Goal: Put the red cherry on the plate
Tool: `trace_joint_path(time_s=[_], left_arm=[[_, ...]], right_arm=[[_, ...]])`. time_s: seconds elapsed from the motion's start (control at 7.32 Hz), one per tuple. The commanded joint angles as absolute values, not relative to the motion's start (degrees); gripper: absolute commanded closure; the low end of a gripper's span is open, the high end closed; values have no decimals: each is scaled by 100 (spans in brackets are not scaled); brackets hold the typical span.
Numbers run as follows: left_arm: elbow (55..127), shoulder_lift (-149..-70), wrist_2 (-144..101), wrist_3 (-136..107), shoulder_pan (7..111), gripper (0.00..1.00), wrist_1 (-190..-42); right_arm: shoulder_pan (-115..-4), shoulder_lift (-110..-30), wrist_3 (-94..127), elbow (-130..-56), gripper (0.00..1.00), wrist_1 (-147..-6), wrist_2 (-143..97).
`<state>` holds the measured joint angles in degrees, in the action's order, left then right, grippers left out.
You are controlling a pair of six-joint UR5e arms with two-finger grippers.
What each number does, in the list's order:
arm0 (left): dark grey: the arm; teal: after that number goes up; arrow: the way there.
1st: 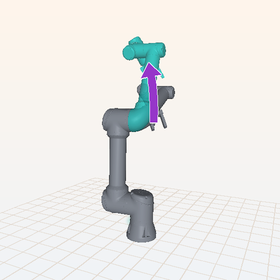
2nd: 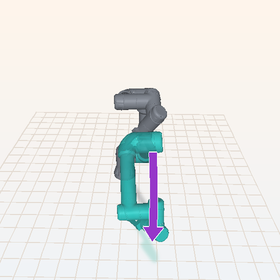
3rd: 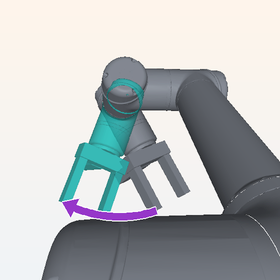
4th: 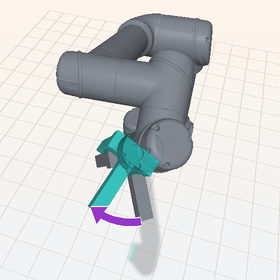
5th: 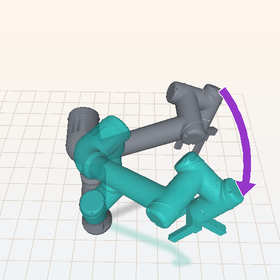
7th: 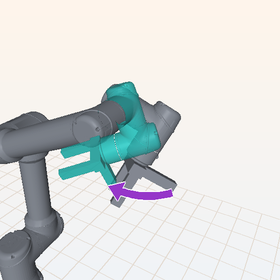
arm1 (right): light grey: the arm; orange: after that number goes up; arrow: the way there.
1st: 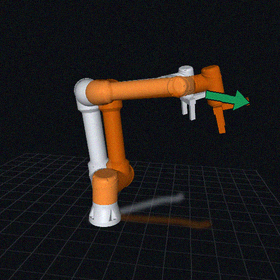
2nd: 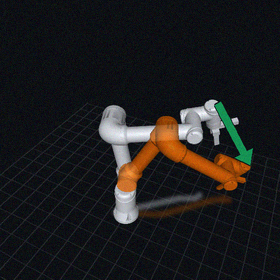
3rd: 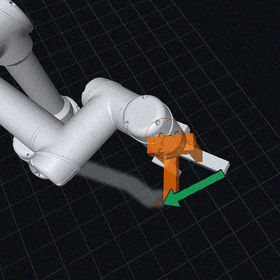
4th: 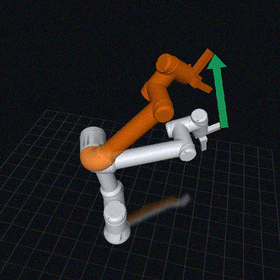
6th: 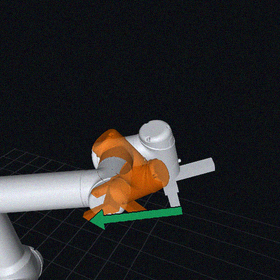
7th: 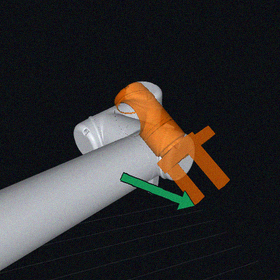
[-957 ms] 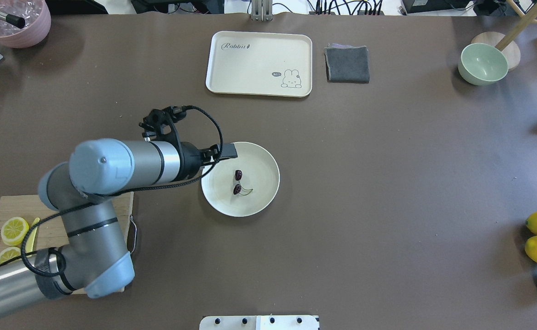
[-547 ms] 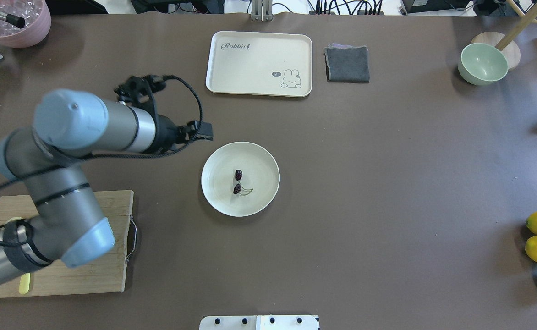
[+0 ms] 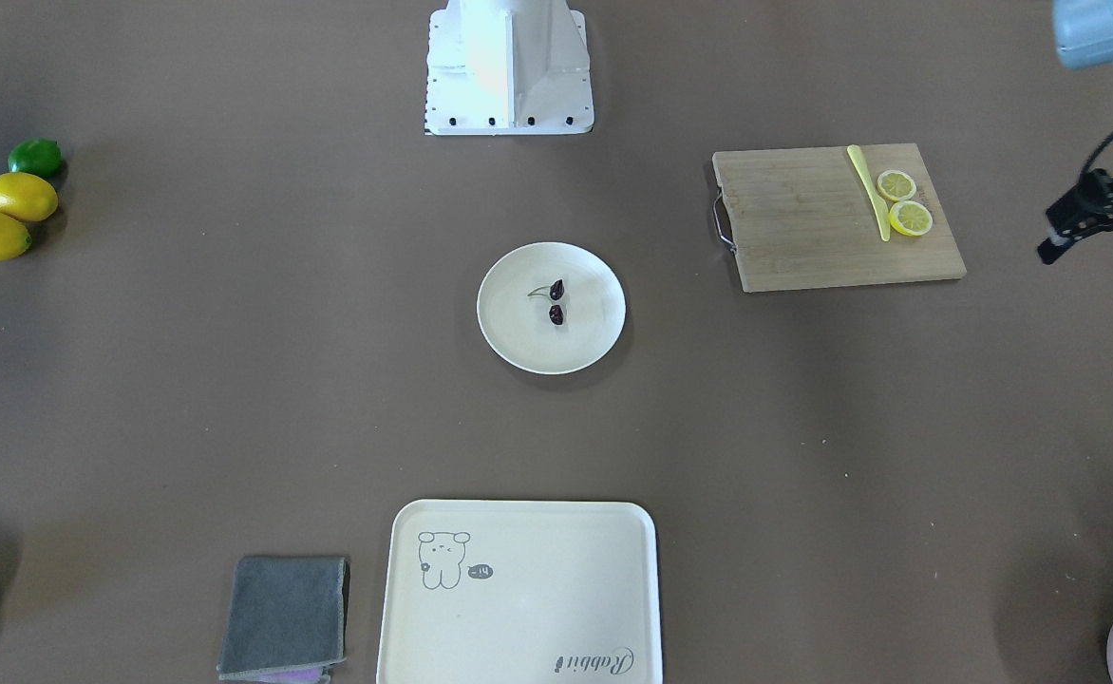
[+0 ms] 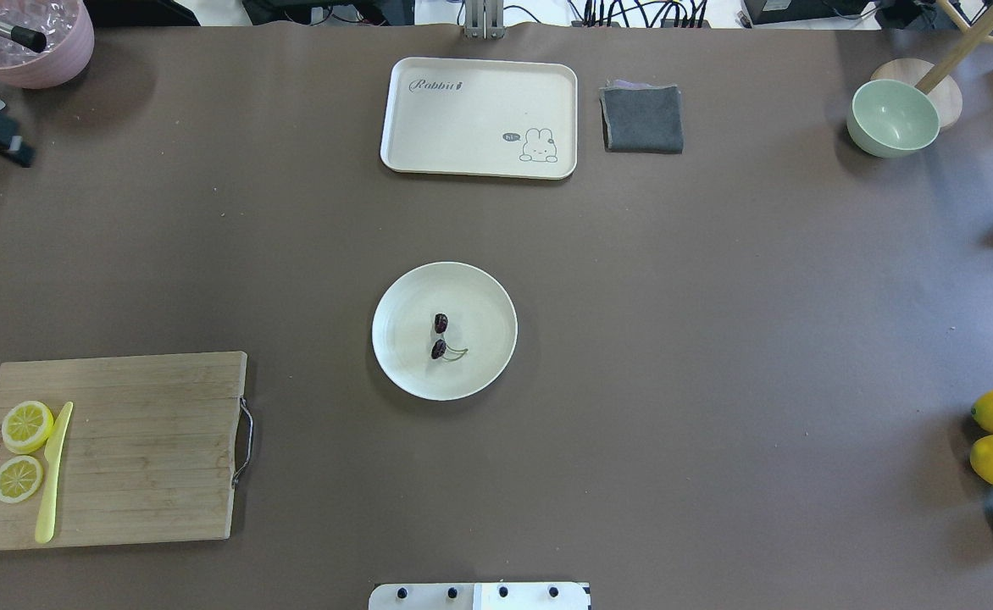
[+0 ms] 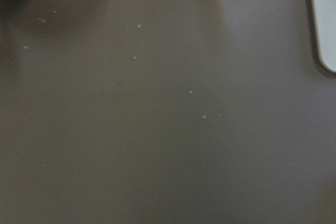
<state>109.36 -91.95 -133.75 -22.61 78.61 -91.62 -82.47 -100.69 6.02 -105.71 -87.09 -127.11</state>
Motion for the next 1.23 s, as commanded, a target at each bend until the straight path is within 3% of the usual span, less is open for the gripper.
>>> trace_joint_path(time_s=[0.0, 0.27, 1.09], left_arm=[[10174, -8746, -13402, -198, 8950, 2, -9176], [9800, -8580, -13632, 281, 9149, 2, -9044], [9948, -8139, -13124, 325, 9396, 2, -9114]], right_arm=[[-8253, -10055, 527, -10582, 0, -8771, -12744], [-8253, -10055, 527, -10573, 0, -8754, -12727], [-8253, -10072, 527, -10582, 0, -8719, -12735]])
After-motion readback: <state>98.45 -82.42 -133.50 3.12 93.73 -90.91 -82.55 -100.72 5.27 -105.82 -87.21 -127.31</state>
